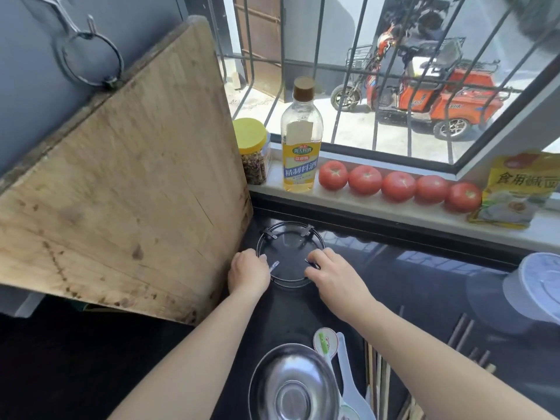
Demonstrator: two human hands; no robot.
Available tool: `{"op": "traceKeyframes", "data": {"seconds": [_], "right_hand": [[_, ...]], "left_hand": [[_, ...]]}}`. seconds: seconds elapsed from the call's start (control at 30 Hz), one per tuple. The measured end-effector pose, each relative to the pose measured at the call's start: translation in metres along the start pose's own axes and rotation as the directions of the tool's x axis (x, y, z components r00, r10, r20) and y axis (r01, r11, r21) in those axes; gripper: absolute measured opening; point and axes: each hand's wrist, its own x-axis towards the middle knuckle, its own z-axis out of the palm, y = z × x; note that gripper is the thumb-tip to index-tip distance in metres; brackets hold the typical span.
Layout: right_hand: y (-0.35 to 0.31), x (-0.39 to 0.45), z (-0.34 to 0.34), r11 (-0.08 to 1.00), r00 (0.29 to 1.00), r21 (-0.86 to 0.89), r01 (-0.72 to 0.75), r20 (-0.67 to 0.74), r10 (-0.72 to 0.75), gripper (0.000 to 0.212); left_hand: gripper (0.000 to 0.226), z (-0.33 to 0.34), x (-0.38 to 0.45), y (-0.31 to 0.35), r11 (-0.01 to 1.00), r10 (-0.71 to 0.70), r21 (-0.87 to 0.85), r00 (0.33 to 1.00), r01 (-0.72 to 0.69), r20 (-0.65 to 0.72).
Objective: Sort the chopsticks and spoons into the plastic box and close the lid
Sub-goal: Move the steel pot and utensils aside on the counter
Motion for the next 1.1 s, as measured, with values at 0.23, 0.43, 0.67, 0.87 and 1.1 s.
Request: {"op": "traceKeyframes", "data": {"seconds": [0.23, 0.43, 0.67, 0.87, 1.1], "right_hand": [[0.001, -0.016, 0.017, 0.997, 0.997, 0.009, -0.076, 0.015, 0.076, 0.027], [-0.004, -0.01, 0.007, 0.431, 0.573, 0.437, -0.789, 0.272, 0.773, 0.031], [-0.008, 0.015, 0.018, 0.011, 0.341, 0.523, -0.852, 0.539, 0.77, 0.026], [-0.015, 0.028, 0.03, -0.246, 0.297, 0.627, -0.739, 0.631, 0.716, 0.015], [-0.017, 0.014, 0.023, -0.477, 0.302, 0.692, -0.542, 0.69, 0.658, 0.013]], "left_hand": [[0.027, 0.005, -0.009, -0.003, 0.997, -0.014, -0.075, 0.999, 0.017, 0.041], [0.049, 0.024, -0.012, -0.014, 0.921, -0.1, -0.354, 0.977, 0.162, 0.186], [0.034, 0.02, -0.015, -0.017, 0.673, -0.145, -0.667, 0.942, 0.318, 0.303], [0.03, 0.0, 0.001, -0.013, 0.404, -0.179, -0.779, 0.876, 0.48, 0.447], [0.016, 0.01, -0.011, -0.016, 0.252, -0.195, -0.82, 0.857, 0.514, 0.477]]}}
